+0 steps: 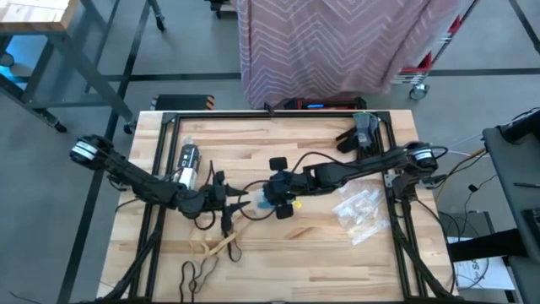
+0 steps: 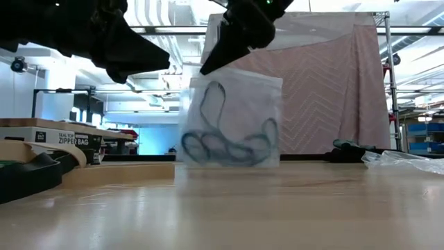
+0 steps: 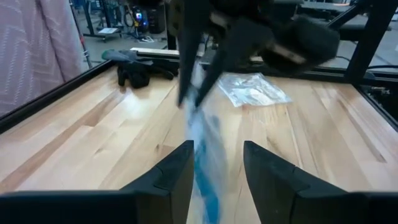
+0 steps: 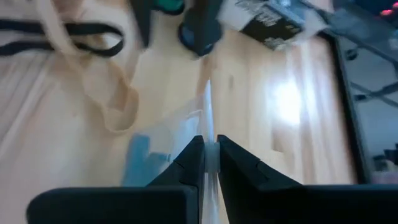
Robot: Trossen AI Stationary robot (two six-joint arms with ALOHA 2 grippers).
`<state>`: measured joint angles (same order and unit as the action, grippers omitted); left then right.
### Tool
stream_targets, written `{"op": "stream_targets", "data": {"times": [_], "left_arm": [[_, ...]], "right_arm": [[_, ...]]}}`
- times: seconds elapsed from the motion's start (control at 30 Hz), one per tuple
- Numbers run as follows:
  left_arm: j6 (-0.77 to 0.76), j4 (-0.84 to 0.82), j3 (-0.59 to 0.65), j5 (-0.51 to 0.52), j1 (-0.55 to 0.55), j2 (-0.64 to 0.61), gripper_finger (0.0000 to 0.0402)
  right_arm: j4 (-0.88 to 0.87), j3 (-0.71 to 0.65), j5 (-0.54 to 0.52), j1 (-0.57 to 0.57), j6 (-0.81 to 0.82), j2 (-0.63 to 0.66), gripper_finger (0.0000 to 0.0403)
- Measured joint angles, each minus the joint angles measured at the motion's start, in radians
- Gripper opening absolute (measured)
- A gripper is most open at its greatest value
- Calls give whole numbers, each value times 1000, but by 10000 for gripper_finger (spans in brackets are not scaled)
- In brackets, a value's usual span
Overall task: Sort rubber bands
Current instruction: Close the transparent zip bag
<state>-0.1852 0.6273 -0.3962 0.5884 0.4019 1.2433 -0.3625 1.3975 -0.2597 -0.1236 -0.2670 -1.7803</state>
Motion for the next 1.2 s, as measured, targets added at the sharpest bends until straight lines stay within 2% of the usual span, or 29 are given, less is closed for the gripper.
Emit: {"op": "stream_targets", "data": {"times": [0.97,1.2], "left_arm": [[-1,14,0,4,-19,13,139],[-4,27,-22,23,-69,81,139]], "right_arm": [[41,-11,28,4,59,-48,27],[52,-11,32,4,48,-48,27]]}}
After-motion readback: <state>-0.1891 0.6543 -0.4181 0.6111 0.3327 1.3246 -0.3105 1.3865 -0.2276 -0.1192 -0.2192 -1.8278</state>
